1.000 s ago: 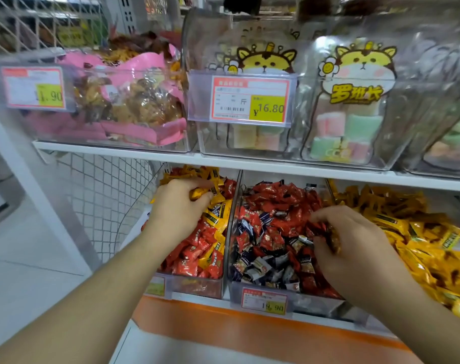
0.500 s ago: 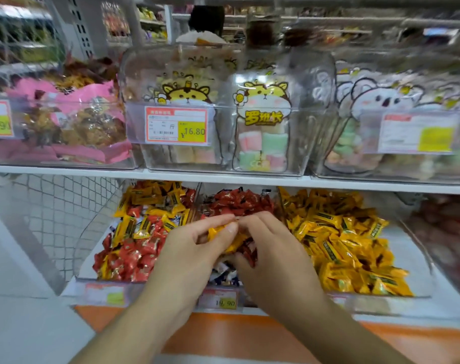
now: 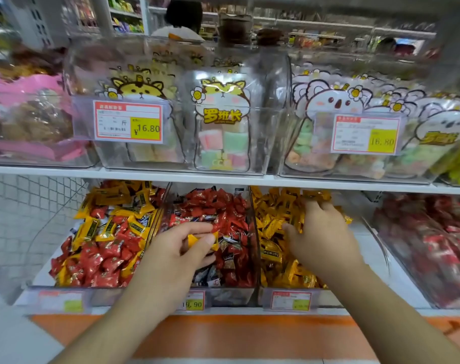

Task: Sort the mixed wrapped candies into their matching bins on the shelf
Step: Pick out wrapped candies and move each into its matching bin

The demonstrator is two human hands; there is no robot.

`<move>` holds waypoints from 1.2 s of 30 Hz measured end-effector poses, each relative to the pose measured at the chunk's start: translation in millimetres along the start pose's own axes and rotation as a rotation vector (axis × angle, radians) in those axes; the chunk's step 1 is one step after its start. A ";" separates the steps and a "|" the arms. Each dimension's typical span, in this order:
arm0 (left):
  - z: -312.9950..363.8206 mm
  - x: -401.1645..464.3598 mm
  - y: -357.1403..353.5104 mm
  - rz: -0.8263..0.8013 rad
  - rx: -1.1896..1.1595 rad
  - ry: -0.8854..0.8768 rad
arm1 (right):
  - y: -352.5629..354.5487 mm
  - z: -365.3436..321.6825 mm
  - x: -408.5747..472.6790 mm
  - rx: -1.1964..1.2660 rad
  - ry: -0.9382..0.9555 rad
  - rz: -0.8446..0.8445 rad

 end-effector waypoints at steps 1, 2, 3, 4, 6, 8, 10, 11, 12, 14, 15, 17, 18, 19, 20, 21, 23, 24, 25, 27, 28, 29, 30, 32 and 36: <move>0.9 0.7 -0.2 0.004 0.021 -0.003 | -2.0 -2.1 -0.5 0.001 0.025 -0.008; 1.7 1.5 -0.6 0.010 0.043 -0.009 | -3.9 -7.5 -2.5 0.039 0.076 -0.012; 2.9 2.1 -0.7 0.009 0.065 -0.012 | -5.0 -15.2 -5.6 0.102 0.147 -0.021; 4.7 2.6 -0.7 0.010 0.079 -0.010 | -5.1 -25.1 -10.4 0.176 0.240 -0.030; 7.5 2.9 -1.0 0.006 0.087 -0.013 | -4.7 -47.6 -22.2 0.304 0.444 -0.048; 9.1 2.4 -3.2 -0.014 0.067 -0.020 | -9.0 -64.3 -33.2 0.378 0.585 -0.066; 10.4 0.6 -6.1 -0.044 0.046 -0.023 | -14.2 -74.0 -40.0 0.420 0.653 -0.044; 10.7 -0.8 -7.0 -0.056 0.051 -0.024 | -15.2 -76.5 -41.2 0.433 0.669 -0.017; 10.4 -1.6 -7.1 -0.067 0.061 -0.027 | -15.4 -77.5 -41.5 0.440 0.672 0.008; 10.4 -2.5 -5.8 -0.080 0.066 -0.023 | -13.5 -76.1 -40.0 0.409 0.649 0.049; 11.1 -3.0 -4.8 -0.086 0.059 -0.024 | -11.2 -72.4 -37.6 0.372 0.625 0.082; 12.5 -2.9 -0.2 -0.084 0.089 -0.037 | -2.3 -57.6 -27.8 0.279 0.502 0.176; 12.7 -2.2 3.6 -0.068 0.126 -0.052 | 1.4 -44.7 -20.2 0.222 0.387 0.220; 12.7 -1.5 8.3 -0.047 0.165 -0.069 | 4.4 -29.7 -11.8 0.156 0.247 0.254; 12.5 -0.8 13.7 -0.023 0.207 -0.088 | 6.0 -15.9 -4.5 0.078 0.121 0.269; 12.0 0.1 19.8 0.004 0.247 -0.105 | 5.2 -5.4 0.8 -0.008 0.025 0.252; 11.8 2.4 32.5 0.059 0.341 -0.152 | -1.0 1.9 3.4 -0.140 -0.076 0.152; 12.4 3.7 39.7 0.087 0.391 -0.180 | -5.0 0.1 2.4 -0.154 -0.083 0.112; 12.8 6.1 48.0 0.121 0.433 -0.207 | -8.2 -4.2 0.8 -0.147 -0.072 0.089; 10.6 15.7 67.6 0.200 0.506 -0.239 | -13.5 -15.6 -2.4 -0.089 -0.020 0.071; 6.8 22.6 78.5 0.242 0.546 -0.244 | -16.1 -21.9 -4.2 -0.048 0.014 0.069; 2.2 30.1 89.2 0.281 0.581 -0.247 | -18.3 -28.7 -6.1 -0.004 0.054 0.068; -4.2 38.5 99.1 0.302 0.610 -0.247 | -20.0 -35.5 -8.1 0.036 0.091 0.066; -19.6 53.4 113.1 0.276 0.698 -0.225 | -23.9 -46.3 -11.3 0.081 0.161 0.063; -46.9 69.7 119.6 0.076 0.953 -0.146 | -30.0 -59.4 -15.3 0.108 0.261 0.044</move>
Point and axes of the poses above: each hand's wrist, its own x-axis towards the middle knuckle, its own y-axis out of the back of the hand, z = x × y, the point moved 4 cm from there along x, towards the middle knuckle, and after that the axes turned 4 degrees about -x, right-handed, at the moved point
